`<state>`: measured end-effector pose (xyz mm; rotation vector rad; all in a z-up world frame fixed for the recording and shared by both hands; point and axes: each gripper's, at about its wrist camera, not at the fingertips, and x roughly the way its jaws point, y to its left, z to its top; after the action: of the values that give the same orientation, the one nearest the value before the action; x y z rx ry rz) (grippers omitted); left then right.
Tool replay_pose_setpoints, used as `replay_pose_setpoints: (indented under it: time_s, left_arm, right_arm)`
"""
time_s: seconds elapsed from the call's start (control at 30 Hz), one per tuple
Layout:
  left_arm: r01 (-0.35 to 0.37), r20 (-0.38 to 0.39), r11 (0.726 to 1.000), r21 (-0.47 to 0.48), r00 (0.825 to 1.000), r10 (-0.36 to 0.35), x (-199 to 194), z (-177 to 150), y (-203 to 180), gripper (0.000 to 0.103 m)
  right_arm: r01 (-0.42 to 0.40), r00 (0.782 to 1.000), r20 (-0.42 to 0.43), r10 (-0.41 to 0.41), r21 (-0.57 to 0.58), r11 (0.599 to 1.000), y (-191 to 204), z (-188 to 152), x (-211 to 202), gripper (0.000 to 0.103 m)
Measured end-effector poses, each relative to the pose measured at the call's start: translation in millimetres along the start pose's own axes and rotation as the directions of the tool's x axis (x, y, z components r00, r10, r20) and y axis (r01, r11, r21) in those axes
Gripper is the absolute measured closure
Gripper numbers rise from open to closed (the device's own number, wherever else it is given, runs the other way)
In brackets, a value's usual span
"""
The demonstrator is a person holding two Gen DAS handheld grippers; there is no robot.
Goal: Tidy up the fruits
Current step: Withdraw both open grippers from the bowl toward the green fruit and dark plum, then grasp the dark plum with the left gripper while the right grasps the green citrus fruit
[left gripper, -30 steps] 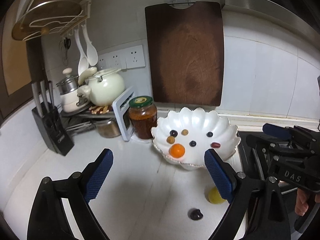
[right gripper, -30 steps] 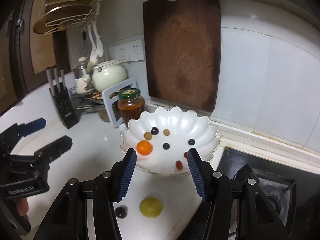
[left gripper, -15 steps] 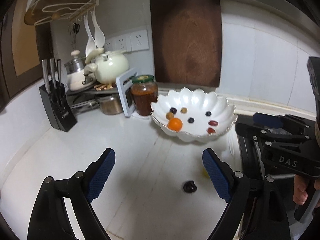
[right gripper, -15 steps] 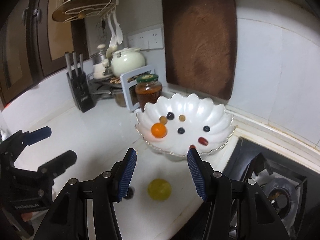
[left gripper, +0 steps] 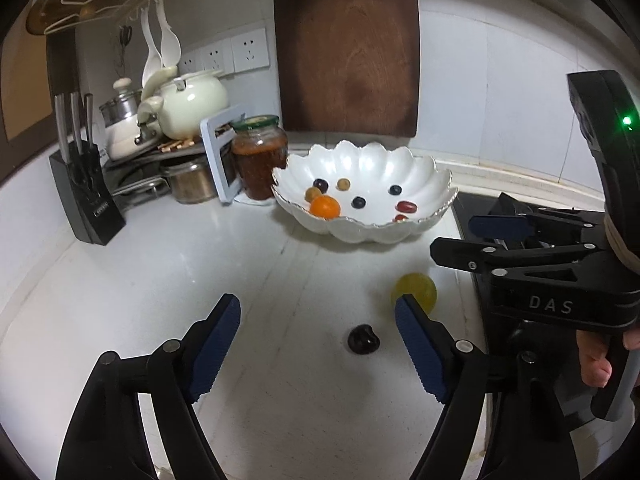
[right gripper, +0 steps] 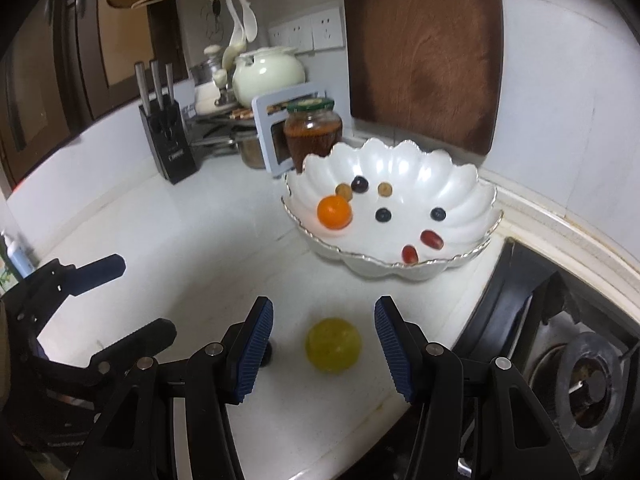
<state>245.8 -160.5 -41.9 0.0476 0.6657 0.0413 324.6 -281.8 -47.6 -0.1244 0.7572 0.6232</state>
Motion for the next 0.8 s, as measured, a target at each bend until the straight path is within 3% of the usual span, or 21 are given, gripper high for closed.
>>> replay_pose_setpoints:
  time_s: [0.47, 0.8]
  left_arm:
    - [0.068, -0.081, 0.997, 0.02, 0.994, -0.066, 36.6, -18.4, -14.0, 0.034]
    - [0.12, -0.175, 0.993, 0.01, 0.978, -0.117, 69.7, -24.2, -20.3, 0.04]
  right_arm:
    - [-0.031, 0.991, -0.13, 0.034, 0.022, 0.999, -6.9, -15.8, 40.0, 0.049]
    - [-0.049, 0.98, -0.192, 0.059, 0.056, 0.997, -15.4, -20.6, 63.7, 0.049]
